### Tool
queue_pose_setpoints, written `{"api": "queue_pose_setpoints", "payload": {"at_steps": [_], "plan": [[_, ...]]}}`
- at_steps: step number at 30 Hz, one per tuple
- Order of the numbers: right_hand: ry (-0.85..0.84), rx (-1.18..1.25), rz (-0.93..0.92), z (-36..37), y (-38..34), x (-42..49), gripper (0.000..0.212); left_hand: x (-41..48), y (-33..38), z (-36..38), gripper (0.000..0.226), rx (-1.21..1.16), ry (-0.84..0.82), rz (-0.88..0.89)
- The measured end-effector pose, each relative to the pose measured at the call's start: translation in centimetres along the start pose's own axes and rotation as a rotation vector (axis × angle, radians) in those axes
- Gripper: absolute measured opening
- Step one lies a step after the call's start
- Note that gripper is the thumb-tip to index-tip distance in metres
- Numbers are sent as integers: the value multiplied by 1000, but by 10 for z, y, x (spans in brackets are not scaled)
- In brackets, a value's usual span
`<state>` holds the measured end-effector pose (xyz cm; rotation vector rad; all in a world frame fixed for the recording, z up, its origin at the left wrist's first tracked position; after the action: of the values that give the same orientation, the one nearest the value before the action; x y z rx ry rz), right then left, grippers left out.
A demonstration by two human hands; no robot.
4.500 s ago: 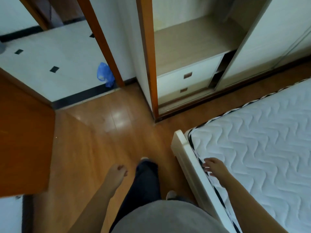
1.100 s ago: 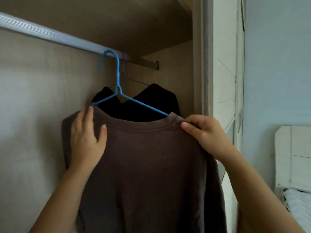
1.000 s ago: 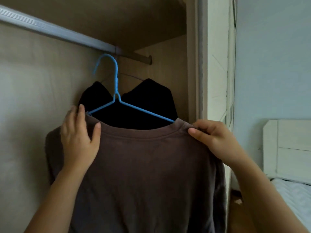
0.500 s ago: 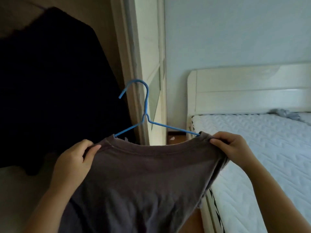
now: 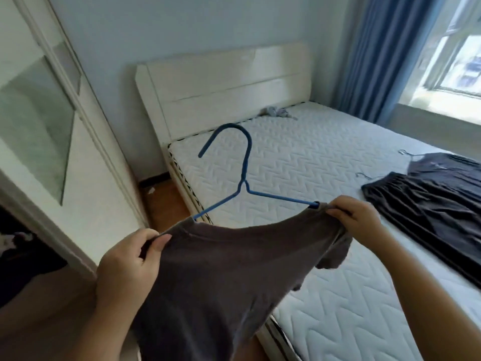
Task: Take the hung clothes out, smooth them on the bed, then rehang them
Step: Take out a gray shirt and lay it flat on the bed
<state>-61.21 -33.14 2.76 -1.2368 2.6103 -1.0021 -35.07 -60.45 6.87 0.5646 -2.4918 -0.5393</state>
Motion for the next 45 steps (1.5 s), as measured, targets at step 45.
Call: {"api": "queue_pose_setpoints", "payload": {"at_steps": [45], "plan": [[572,-380,586,-419,191,-442,14,-9,547,242,21,-454,-377,553]]}}
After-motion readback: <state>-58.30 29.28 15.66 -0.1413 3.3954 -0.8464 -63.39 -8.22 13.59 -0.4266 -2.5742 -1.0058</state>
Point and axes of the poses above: each hand's wrist, its own x-axis towards the middle knuckle, its own z-axis out of the palm, y = z × x, the point moved 9 cm from there along x, towards the middle knuckle, and after that the axes turned 10 degrees about -y, right-handed, at the moved point
